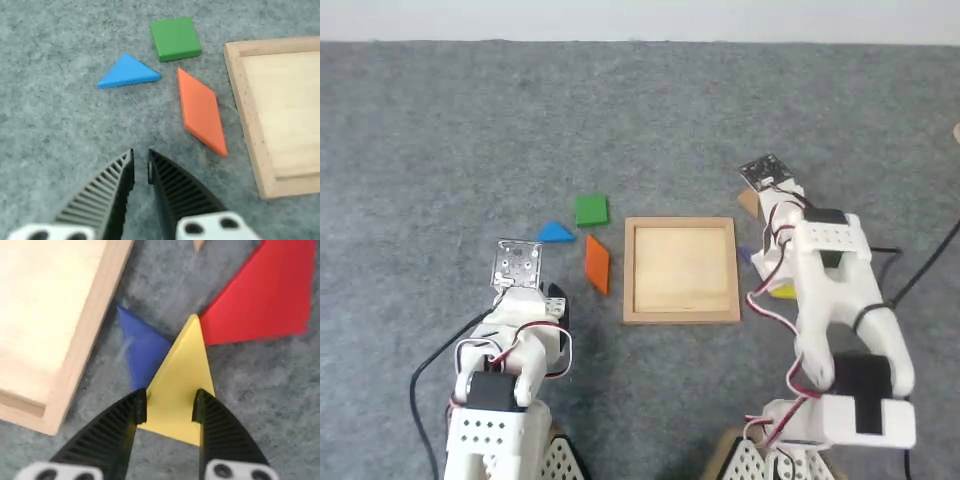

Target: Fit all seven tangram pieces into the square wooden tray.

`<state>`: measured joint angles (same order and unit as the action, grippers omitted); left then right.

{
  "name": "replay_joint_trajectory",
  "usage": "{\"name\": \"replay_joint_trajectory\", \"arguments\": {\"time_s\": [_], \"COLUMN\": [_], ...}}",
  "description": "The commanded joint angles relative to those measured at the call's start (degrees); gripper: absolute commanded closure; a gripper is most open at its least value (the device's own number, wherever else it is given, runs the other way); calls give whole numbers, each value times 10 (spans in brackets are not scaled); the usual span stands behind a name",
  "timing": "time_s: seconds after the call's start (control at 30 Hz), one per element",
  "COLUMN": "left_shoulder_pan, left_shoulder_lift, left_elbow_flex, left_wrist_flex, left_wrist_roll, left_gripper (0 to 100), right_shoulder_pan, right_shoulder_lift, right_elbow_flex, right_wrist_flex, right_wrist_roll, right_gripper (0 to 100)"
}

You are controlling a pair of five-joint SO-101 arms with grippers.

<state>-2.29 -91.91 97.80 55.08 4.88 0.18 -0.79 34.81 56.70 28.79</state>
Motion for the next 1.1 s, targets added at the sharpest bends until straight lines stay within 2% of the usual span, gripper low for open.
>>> {"name": "replay_joint_trajectory", "arguments": {"time_s": [0.0, 0.53, 0.7, 0.83, 1.07], "left_shoulder_pan": [-4, -4, -4, -4, -4], "left_shoulder_lift": [-8, -8, -8, -8, -8], "left_elbow_flex": [-10, -10, -10, -10, -10], "left_wrist_flex": [2, 2, 2, 2, 2], "left_wrist_roll": [5, 5, 5, 5, 5], "left_gripper": [946, 946, 946, 946, 946], "right_shoulder_pan": [17, 73, 73, 49, 39], "right_shoulder_lift": [44, 51, 51, 39, -9], "right_elbow_flex": [-17, -29, -29, -30, -29], "right_wrist_flex": [3, 4, 7, 53, 68], "right_wrist_roll": [12, 45, 62, 98, 109], "right_gripper": [835, 830, 764, 724, 719]}}
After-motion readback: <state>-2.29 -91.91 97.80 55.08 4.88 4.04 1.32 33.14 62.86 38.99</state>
